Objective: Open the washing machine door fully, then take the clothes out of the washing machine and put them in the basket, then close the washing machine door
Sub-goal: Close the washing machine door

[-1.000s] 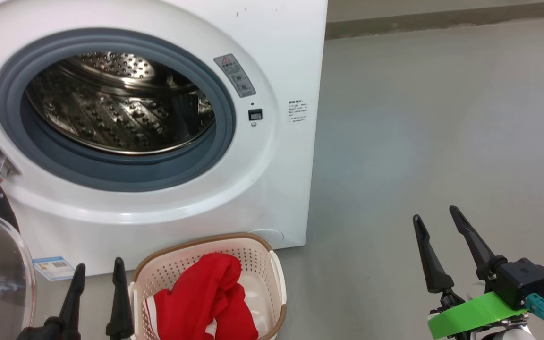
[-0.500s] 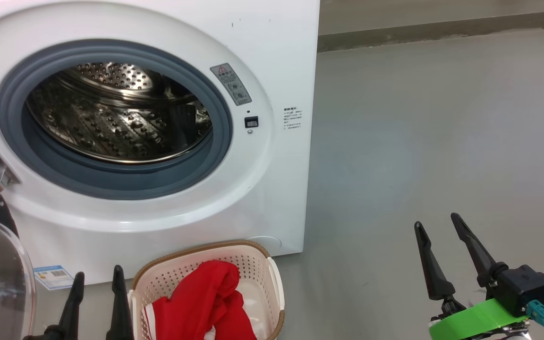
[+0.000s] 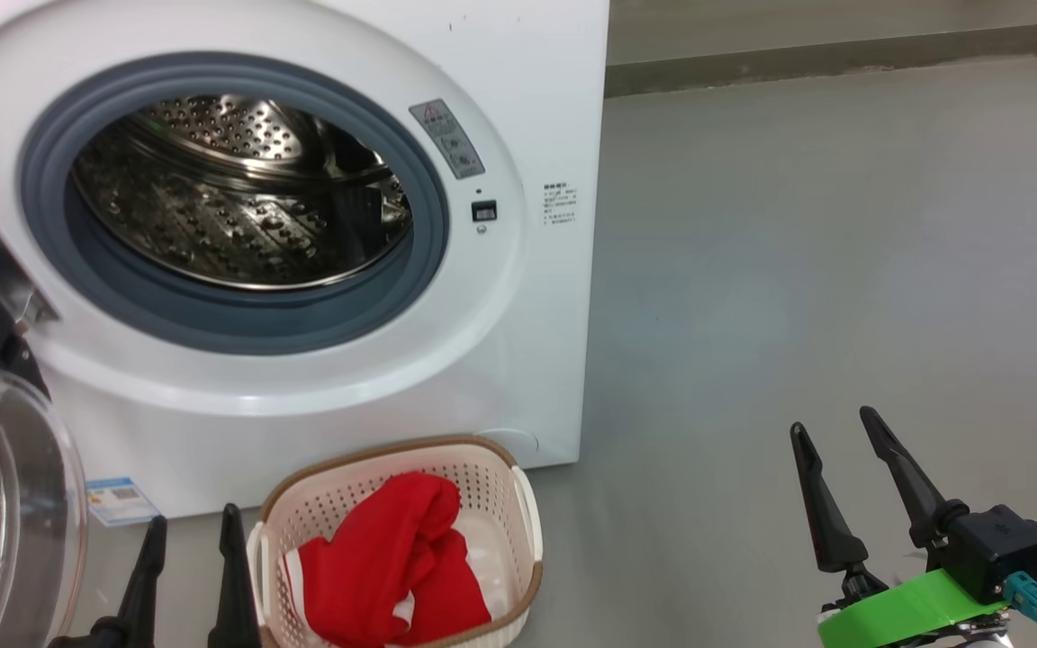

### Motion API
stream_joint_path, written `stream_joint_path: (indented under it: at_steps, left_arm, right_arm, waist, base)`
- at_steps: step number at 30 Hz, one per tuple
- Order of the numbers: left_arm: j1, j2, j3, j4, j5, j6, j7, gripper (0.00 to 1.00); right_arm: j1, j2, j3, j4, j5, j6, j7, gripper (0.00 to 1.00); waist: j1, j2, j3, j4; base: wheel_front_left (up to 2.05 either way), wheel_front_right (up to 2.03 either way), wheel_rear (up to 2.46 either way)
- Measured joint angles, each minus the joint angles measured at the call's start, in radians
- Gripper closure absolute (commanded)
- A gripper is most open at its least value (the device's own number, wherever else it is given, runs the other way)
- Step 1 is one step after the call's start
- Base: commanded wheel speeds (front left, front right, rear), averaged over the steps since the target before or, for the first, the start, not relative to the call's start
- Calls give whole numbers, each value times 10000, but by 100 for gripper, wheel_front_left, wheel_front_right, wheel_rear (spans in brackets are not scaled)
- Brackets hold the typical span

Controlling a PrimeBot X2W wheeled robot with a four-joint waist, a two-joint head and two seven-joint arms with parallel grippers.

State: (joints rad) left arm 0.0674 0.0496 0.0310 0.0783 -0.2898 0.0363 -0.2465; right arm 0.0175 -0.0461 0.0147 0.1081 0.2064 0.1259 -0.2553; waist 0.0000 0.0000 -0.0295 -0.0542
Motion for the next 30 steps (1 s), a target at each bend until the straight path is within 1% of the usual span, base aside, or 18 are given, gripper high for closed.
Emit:
stream_joint_path:
  at_steps: [6, 11, 16, 30]
  left_arm:
    - [15, 17, -98, -77, -2, 15, 44, 0]
    - [180, 40, -213, -88, 0, 90, 77, 0]
    - [180, 52, -268, -113, 2, 119, 77, 0]
    - [180, 79, -416, -401, 94, 268, 79, 0]
  right_arm:
    - [0, 0, 0, 40, 0, 0, 0, 0]
    - [1, 2, 4, 67, 0, 0, 0, 0]
    - [2, 2, 4, 71, 0, 0, 0, 0]
    - [7, 2, 19, 58, 0, 0, 0, 0]
  waist:
    - [0, 0, -44, 25]
    - [0, 1, -88, 61]
    - [0, 0, -116, 119]
    - [0, 0, -69, 397]
  base:
    - [-169, 169, 0]
    - [-95, 95, 0]
    - [-38, 38, 0]
    - [0, 0, 0]
